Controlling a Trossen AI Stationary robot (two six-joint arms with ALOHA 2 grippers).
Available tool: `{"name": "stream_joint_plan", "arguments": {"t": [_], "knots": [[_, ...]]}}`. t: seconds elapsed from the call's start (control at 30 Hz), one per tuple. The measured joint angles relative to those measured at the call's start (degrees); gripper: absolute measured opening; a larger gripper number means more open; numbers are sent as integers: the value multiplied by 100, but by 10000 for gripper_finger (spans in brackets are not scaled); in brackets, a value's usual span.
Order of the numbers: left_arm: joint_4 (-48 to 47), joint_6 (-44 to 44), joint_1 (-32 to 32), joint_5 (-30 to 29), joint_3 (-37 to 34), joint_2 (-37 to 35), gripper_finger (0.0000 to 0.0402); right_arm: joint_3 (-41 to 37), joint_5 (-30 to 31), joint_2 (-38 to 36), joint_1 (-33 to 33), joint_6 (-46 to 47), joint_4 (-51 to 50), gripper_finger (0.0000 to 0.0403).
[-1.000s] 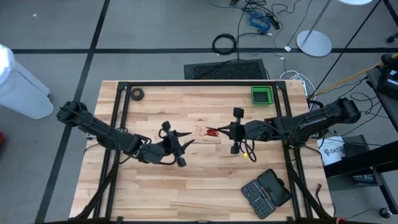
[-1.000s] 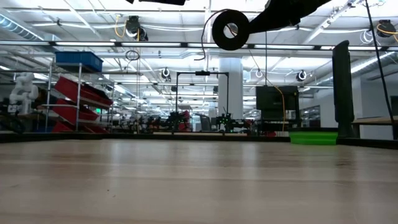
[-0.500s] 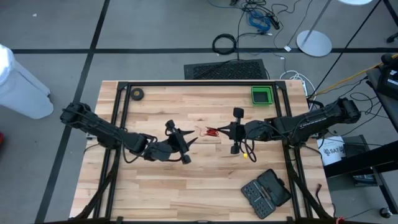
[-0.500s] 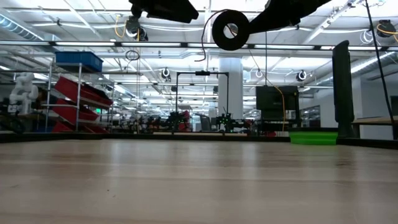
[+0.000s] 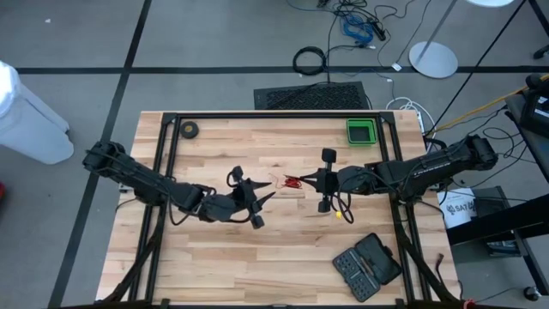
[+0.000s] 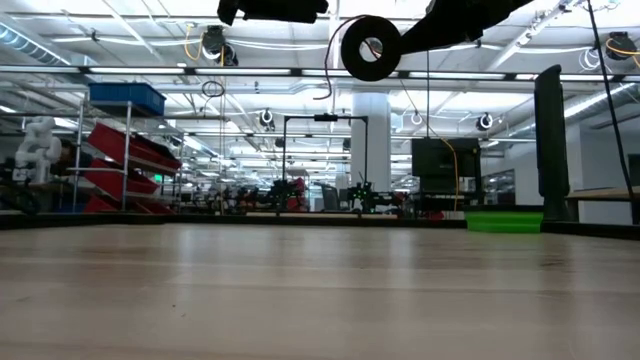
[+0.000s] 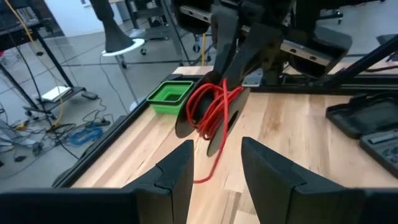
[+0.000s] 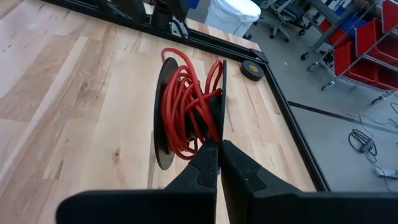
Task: Coil cords
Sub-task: Uncoil the red wire from the spool
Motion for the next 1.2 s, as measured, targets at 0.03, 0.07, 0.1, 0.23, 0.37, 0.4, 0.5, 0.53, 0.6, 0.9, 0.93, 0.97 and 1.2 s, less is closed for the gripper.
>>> {"name": "stream_joint_plan", "arguments": {"t": [0.03,0.07,0.1,0.23,0.37,0.4,0.5,0.53,0.6,0.9,0.93,0.97,1.2], "knots": [[-19,1,20,1,0,0,142,0,0,-1,-1,0,-1,0],[-25,0,38,-2,0,0,142,0,0,-1,0,0,0,0],[-23,0,52,-17,0,0,142,0,-2,-2,0,0,0,0],[-26,-6,82,-109,0,0,142,0,-120,-2,-2,-1,1,0],[-26,-9,82,-118,0,0,142,0,-148,-2,0,-4,2,0],[-26,-9,82,-120,0,0,142,0,-149,-2,0,-4,0,0],[-26,-85,82,-120,0,0,142,0,-148,-2,-2,-4,0,0],[-27,-124,82,-118,0,0,142,0,-146,0,-2,-4,0,0],[-26,-143,82,-52,0,0,142,0,-146,-2,-2,-4,0,0],[-23,-146,82,525,0,0,142,0,-146,0,-2,-17,0,0],[-23,-139,82,543,0,0,142,0,-146,0,-1,-17,0,0],[-23,-123,82,576,0,0,142,0,-146,0,-1,-17,0,0],[-27,150,82,656,0,0,142,0,-146,-2,-2,-19,0,0]]}}
